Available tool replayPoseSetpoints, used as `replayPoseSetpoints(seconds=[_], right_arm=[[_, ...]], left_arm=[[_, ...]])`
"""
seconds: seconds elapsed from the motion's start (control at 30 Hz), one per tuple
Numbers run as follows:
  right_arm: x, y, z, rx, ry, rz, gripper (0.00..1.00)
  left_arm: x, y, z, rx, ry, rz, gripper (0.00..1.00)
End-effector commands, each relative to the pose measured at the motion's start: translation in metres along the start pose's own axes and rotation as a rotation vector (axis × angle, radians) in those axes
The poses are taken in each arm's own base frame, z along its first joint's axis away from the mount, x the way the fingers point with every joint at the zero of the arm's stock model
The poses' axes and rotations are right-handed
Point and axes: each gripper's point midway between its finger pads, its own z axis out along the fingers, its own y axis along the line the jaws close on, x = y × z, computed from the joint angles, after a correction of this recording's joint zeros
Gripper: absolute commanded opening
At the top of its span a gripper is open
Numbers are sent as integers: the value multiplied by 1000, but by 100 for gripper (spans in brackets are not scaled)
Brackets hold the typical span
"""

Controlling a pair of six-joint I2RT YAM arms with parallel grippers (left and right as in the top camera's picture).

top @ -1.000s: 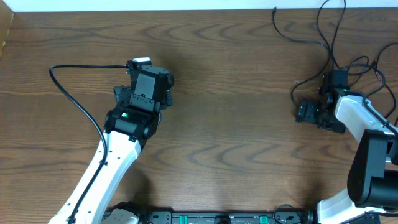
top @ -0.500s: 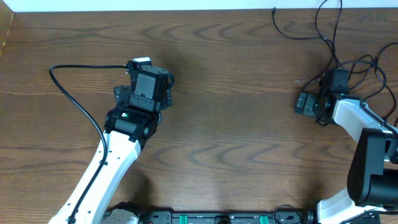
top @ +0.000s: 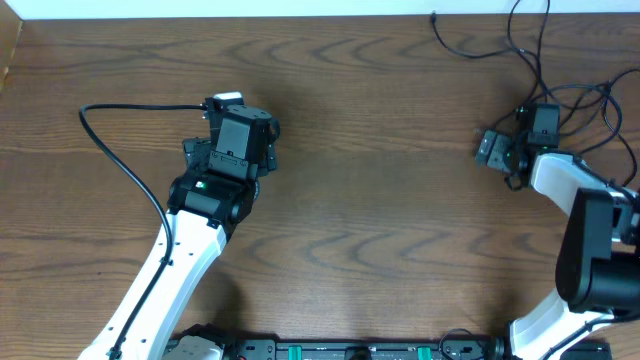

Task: Untangle cables
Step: 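Raise the right gripper toward the top right corner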

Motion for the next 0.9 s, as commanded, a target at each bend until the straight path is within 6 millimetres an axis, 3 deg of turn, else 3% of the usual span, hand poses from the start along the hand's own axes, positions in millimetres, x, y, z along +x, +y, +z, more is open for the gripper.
replayPoseSetpoints(seconds=[0.0,0.2,0.43,0.47,0.57,0.77,0.87], right_arm=[[104,-9,52,15,263,-32,99],[94,9,92,-67,180,12,96],[63,34,146,-145,131,45,93],[53,44,161,-182,123,59,92],[39,54,177,-211,122,101,89],[6,62,171,-229,98,91,90],[-18,65,148,-231,90,34,93]], left_arm=[[-4,3,0,-23,-9,4,91],[-4,3,0,-23,-9,4,92],[-4,3,0,-23,-9,4,92],[-4,3,0,-23,-9,4,92],[-4,3,0,-23,-9,4,92],[-4,3,0,-23,-9,4,92],[-4,3,0,-23,-9,4,92]])
